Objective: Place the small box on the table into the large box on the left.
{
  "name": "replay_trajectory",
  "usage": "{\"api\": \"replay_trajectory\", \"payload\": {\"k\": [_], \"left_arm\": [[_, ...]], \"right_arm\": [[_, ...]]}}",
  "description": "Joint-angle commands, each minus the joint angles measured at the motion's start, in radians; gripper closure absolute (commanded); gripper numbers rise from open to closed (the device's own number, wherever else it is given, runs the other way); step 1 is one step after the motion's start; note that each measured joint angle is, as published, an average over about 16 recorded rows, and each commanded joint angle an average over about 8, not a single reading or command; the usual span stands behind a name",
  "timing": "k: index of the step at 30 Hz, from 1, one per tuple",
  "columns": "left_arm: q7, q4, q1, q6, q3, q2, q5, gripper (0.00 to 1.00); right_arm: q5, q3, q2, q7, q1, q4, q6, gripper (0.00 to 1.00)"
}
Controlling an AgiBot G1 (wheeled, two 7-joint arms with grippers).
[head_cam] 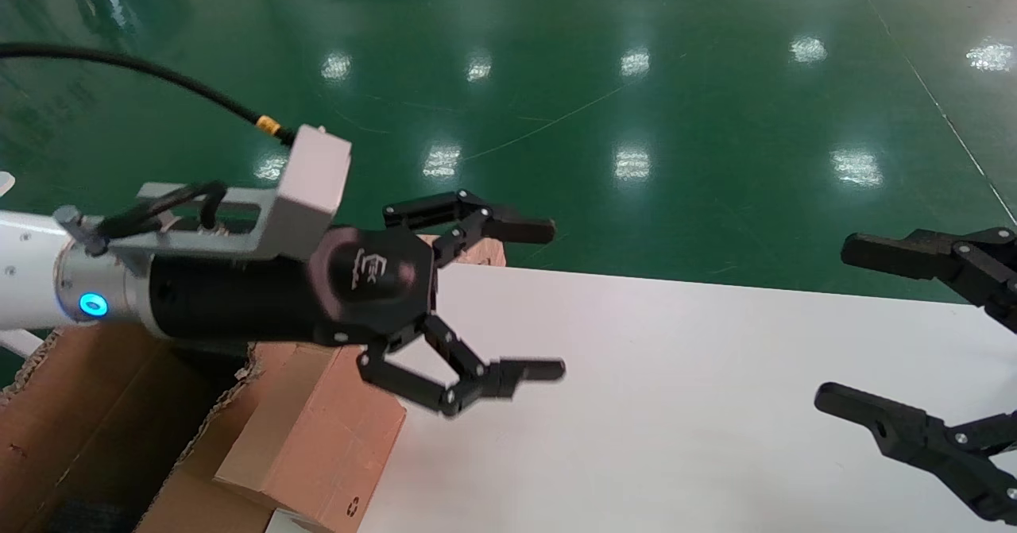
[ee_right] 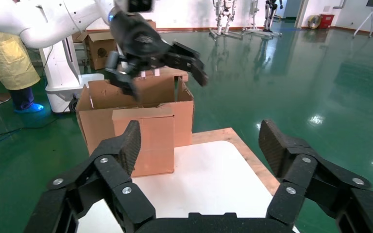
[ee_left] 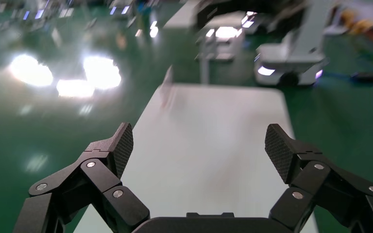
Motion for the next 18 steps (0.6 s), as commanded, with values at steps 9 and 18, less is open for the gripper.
{"api": "replay_trajectory", "payload": {"k": [9, 18], "left_arm": [[-0.220, -0.030, -0.183, -0.002, 0.107, -0.034, 0.283, 0.00], [-0.285, -0.054, -0.332, 0.103, 0.210, -0.038, 0.488, 0.00]], "right_arm": [[0.000, 0.000, 0.000, 0.000, 0.000, 0.000, 0.000, 1.00], [0.000, 0.000, 0.000, 0.000, 0.000, 0.000, 0.000, 1.00]]}}
